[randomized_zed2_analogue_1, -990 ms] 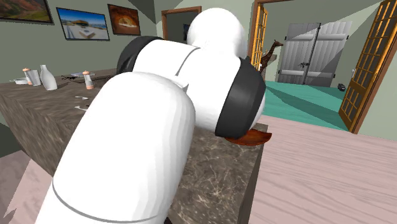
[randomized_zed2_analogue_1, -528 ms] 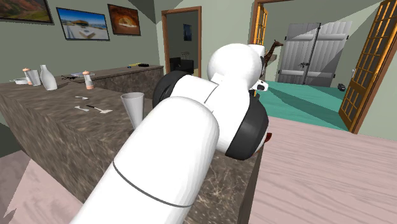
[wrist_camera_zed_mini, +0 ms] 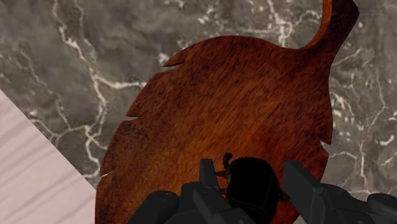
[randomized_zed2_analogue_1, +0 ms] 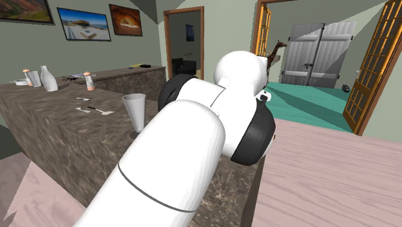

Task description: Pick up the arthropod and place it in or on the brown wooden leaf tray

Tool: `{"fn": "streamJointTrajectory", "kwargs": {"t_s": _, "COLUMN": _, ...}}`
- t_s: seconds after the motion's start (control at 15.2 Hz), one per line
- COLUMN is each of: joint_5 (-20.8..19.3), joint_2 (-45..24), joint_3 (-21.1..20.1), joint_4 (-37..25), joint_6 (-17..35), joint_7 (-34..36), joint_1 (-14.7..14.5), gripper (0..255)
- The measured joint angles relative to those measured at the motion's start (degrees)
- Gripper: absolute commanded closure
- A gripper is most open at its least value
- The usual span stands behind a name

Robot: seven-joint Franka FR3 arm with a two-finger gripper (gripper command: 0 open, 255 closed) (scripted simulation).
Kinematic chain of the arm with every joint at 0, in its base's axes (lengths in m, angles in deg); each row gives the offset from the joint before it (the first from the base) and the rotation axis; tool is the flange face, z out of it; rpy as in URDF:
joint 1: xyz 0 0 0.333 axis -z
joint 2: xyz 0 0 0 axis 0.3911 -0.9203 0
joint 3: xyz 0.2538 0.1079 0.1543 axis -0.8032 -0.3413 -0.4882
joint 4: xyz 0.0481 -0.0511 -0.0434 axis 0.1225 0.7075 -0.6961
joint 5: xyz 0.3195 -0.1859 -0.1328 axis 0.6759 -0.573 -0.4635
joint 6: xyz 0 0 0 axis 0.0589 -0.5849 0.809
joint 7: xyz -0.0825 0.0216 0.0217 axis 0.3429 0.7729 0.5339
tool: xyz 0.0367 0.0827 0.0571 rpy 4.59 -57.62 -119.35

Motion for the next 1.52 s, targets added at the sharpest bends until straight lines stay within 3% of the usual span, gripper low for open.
{"fn": "streamJointTrajectory", "kwargs": {"t_s": 0.59, "joint_5": -0.1, "joint_2": 0.0, "joint_3": 0.1, "joint_4": 2.7, "joint_6": 2.7, "joint_7": 0.2, "joint_1": 0.4, "gripper": 255}}
{"fn": "streamJointTrajectory", "kwargs": {"t_s": 0.66, "joint_5": -0.1, "joint_2": 0.0, "joint_3": 0.1, "joint_4": 2.7, "joint_6": 2.7, "joint_7": 0.2, "joint_1": 0.4, "gripper": 0}}
{"fn": "streamJointTrajectory", "kwargs": {"t_s": 1.06, "joint_5": -0.1, "joint_2": 0.0, "joint_3": 0.1, "joint_4": 2.7, "joint_6": 2.7, "joint_7": 0.2, "joint_1": 0.4, "gripper": 0}}
{"fn": "streamJointTrajectory", "kwargs": {"t_s": 1.32, "joint_5": 0.1, "joint_2": -0.3, "joint_3": 0.0, "joint_4": -3.8, "joint_6": -3.2, "joint_7": -0.5, "joint_1": -0.5, "gripper": 0}}
{"fn": "streamJointTrajectory", "kwargs": {"t_s": 1.52, "joint_5": 0.2, "joint_2": 0.3, "joint_3": -0.1, "joint_4": -4.1, "joint_6": -4.2, "joint_7": -0.5, "joint_1": -0.5, "gripper": 0}}
